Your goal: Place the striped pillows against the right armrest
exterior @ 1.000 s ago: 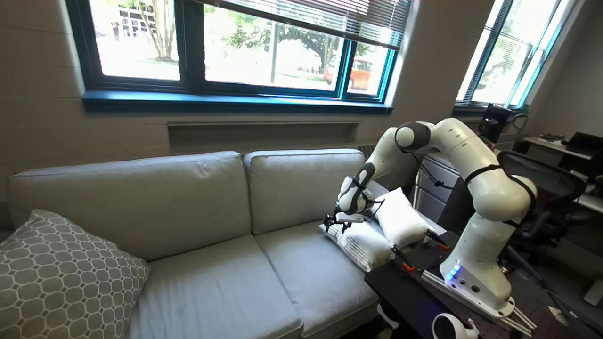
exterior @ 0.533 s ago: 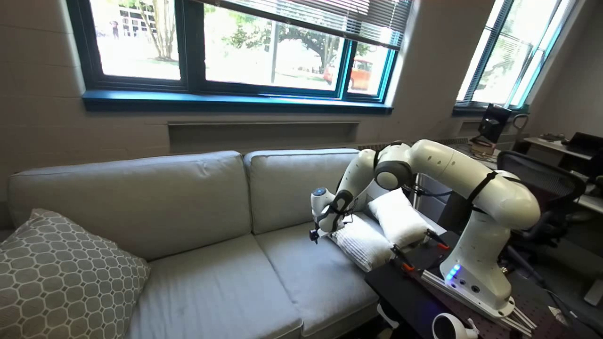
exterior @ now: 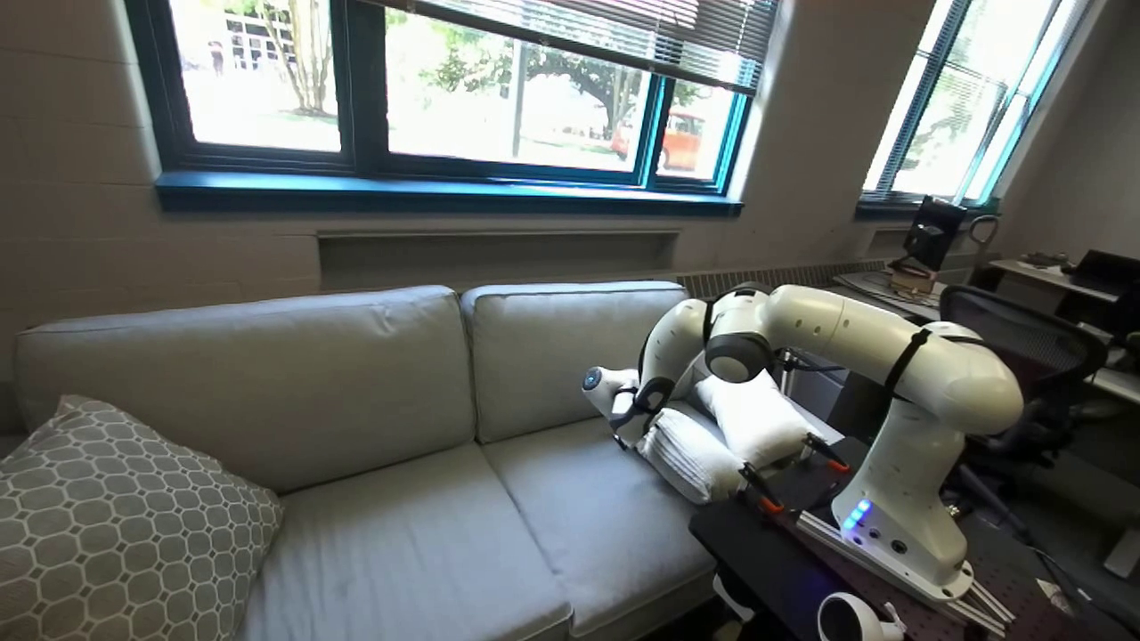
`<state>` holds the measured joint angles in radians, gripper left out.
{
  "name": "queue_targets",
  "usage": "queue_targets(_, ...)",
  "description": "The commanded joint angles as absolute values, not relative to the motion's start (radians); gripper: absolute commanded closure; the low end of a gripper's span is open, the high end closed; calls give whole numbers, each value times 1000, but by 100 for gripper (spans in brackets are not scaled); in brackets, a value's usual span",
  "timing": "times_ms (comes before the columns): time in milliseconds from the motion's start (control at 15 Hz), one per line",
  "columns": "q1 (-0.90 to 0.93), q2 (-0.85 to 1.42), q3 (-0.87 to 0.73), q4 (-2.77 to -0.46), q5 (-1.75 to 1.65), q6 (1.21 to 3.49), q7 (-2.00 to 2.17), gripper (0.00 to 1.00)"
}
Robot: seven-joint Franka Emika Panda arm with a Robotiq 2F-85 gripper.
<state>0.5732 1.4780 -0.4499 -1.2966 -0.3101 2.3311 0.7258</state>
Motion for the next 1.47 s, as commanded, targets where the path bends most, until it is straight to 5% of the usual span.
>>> queue_targets(0,513,1475,-423,-1233,-518,2150,819,25)
queue_targets(133,475,1472,-387,-1205,-625,2063,846,32)
queue_targets(667,364,1471,-356,-1190,-817,1967,976,92)
queue_targets(867,293,1471,-362,-1205,-869,1991,1063,98)
queue_targets(1400,119,1471,-448,-1245,-884,2144,1233,94)
